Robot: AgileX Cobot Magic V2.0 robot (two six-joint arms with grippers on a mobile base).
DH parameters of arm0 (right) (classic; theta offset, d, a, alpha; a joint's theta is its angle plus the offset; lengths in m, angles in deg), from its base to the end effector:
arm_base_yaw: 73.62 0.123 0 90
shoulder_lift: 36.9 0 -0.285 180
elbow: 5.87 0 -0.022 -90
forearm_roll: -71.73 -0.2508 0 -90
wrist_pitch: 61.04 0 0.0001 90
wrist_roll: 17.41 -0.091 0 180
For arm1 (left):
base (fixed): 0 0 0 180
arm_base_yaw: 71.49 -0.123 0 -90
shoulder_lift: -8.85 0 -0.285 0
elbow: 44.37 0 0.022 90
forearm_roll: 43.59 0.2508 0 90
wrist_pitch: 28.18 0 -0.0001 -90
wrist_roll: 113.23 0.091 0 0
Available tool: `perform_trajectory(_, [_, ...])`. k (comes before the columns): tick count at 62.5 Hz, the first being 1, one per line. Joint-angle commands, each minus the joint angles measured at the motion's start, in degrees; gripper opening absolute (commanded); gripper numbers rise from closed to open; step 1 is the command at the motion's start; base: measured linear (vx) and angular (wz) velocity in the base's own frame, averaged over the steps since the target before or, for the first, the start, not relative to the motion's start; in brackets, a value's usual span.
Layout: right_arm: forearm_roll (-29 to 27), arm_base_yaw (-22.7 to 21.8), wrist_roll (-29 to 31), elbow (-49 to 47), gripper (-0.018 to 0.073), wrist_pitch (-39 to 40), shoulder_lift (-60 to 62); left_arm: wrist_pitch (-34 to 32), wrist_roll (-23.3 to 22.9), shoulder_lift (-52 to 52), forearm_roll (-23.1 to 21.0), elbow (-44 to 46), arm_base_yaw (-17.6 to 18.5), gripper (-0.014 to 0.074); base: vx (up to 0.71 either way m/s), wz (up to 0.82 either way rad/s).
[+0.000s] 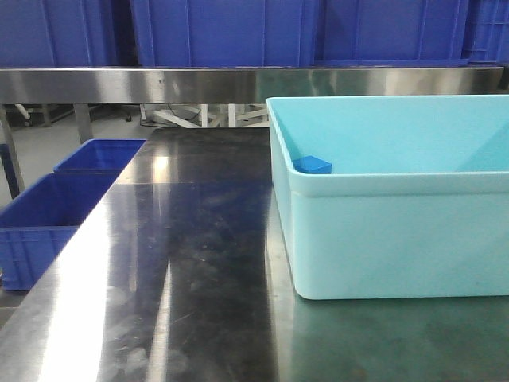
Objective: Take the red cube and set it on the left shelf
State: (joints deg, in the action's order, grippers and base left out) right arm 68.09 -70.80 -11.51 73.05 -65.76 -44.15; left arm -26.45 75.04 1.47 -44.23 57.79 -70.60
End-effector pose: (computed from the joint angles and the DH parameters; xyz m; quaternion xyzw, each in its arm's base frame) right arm 0.0569 0.0033 0.1962 -0.0335 0.7117 0.0052 0.7016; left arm 0.0563 -0.0009 0.2072 0.0512 0.6861 0.0425 0.7244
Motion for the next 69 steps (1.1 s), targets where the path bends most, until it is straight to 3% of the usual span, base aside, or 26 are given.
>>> perform_trajectory(1, [0.5,-0.4,0.2,-1.5,0.0057,6.4,1.1,-5.2,0.0,-0.4,-0.3,-1.3,0.3,0.0106,0.0,0.0])
perform_trajectory(14, [-1.3,-0.4,-2.7,-1.8,0.0057,10.9,0.7,-5.2,0.0,-0.4,-0.3,-1.3,0.3,0.0106,0.0,0.0])
perform_trajectory(21, [-4.5,-0.4,-7.3,-4.5,0.0057,8.7,-3.2,-5.2,0.0,-0.4,-0.3,-1.3,0.3,0.0106,0.0,0.0])
perform_trajectory(26, [-4.5,-0.4,-7.5,-7.9,0.0057,5.5,-8.9,-5.2,0.0,-0.4,-0.3,-1.3,0.3,0.0106,0.0,0.0])
perform_trajectory(34, [-1.4,-0.3,-7.2,-15.5,0.0057,4.2,-20.5,-5.2,0.0,-0.4,-0.3,-1.3,0.3,0.0106,0.0,0.0])
perform_trajectory(50, [-1.5,-0.3,-7.3,-35.5,0.0069,-1.5,-42.0,-5.2,0.0,-0.4,-0.3,-1.3,0.3,0.0106,0.0,0.0])
perform_trajectory(54, [-1.5,-0.3,-7.3,-40.6,0.0128,-4.9,-46.6,-5.2,0.0,-0.4,-0.3,-1.3,0.3,0.0106,0.0,0.0])
perform_trajectory(57, [-1.5,-0.3,-7.3,-44.8,0.0221,-7.8,-50.1,-5.2,0.0,-0.4,-0.3,-1.3,0.3,0.0106,0.0,0.0])
perform_trajectory(63, [-1.6,-0.1,-7.3,-51.6,0.048,-14.9,-57.2,-5.2,0.0,-0.4,-0.3,-1.3,0.3,0.0106,0.0,0.0])
perform_trajectory(69, [-1.6,1.2,-7.3,-57.0,0.059,-22.6,-63.9,-5.2,0.0,-0.4,-0.3,-1.3,0.3,0.0106,0.0,0.0])
